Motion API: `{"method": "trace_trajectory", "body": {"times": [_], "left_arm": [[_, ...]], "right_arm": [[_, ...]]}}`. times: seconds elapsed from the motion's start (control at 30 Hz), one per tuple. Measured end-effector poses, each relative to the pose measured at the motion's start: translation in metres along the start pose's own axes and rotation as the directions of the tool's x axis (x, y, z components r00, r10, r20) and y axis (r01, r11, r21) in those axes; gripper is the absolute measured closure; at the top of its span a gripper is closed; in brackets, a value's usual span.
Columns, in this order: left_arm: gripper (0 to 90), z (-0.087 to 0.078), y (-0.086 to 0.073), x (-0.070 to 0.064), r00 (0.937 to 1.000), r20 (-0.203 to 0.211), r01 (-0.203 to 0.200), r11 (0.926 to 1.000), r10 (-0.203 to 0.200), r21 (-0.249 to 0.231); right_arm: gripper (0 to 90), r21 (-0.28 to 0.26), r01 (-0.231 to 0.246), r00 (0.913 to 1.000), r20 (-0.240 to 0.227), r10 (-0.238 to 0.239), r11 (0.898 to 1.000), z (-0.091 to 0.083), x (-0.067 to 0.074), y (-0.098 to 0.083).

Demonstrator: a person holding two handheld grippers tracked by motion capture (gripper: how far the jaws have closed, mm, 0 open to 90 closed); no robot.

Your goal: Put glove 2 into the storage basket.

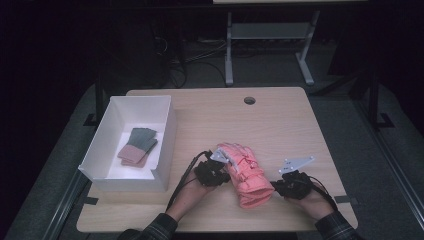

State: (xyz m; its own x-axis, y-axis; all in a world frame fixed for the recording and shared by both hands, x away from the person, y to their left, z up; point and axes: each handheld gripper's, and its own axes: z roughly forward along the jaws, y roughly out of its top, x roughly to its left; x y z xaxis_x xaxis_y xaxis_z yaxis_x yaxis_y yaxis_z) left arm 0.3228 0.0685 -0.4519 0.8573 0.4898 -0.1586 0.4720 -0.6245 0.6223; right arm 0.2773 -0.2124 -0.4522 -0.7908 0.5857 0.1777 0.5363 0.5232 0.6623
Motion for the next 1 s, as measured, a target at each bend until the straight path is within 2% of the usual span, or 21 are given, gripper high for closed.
{"method": "trace_trajectory", "body": {"times": [0.13,0.27,0.3,0.47,0.53,0.6,0.8,0.93,1.0], "left_arm": [[89.8,0.002,0.002,0.002,0.9999,0.007,0.012,0.9999,-0.012,-0.008],[89.7,0.002,0.002,0.002,0.9999,0.012,-0.007,1.0000,0.007,0.006],[89.7,0.002,0.002,0.001,0.9999,0.012,0.002,1.0000,-0.002,-0.003],[89.7,0.002,0.001,0.001,0.9997,0.012,0.021,0.9997,-0.021,-0.016],[89.8,0.001,0.000,0.002,0.9999,0.012,0.007,1.0000,-0.007,0.001],[89.7,0.000,0.000,0.003,0.9998,0.012,0.015,0.9999,-0.015,-0.007],[89.7,-0.001,-0.001,0.004,0.9997,0.011,0.023,0.9997,-0.023,-0.010],[89.7,-0.003,-0.001,0.004,0.9995,0.010,0.029,0.9994,-0.028,-0.018],[89.7,-0.004,-0.002,0.006,0.9999,0.008,0.015,0.9999,-0.015,-0.005]], "right_arm": [[90.0,0.000,0.014,0.9996,-0.024,-0.014,1.000,0.002,0.011,-0.002],[90.0,-0.002,0.022,0.9983,-0.054,-0.022,1.000,0.006,0.022,-0.003],[90.0,-0.002,0.029,0.9976,-0.062,-0.029,1.000,0.007,0.024,-0.002],[90.0,-0.001,0.064,0.9930,-0.099,-0.064,0.998,0.015,0.041,0.002],[90.0,0.000,0.077,0.9909,-0.110,-0.076,0.997,0.019,0.048,0.004],[90.0,0.006,0.092,0.9881,-0.125,-0.090,0.996,0.023,0.054,0.007],[90.0,0.011,0.102,0.9860,-0.134,-0.100,0.995,0.026,0.057,0.008],[90.0,-0.008,0.082,0.9914,-0.101,-0.082,0.997,0.013,0.049,0.006],[90.0,-0.012,0.070,0.9937,-0.088,-0.070,0.998,0.009,0.047,0.006]]}}
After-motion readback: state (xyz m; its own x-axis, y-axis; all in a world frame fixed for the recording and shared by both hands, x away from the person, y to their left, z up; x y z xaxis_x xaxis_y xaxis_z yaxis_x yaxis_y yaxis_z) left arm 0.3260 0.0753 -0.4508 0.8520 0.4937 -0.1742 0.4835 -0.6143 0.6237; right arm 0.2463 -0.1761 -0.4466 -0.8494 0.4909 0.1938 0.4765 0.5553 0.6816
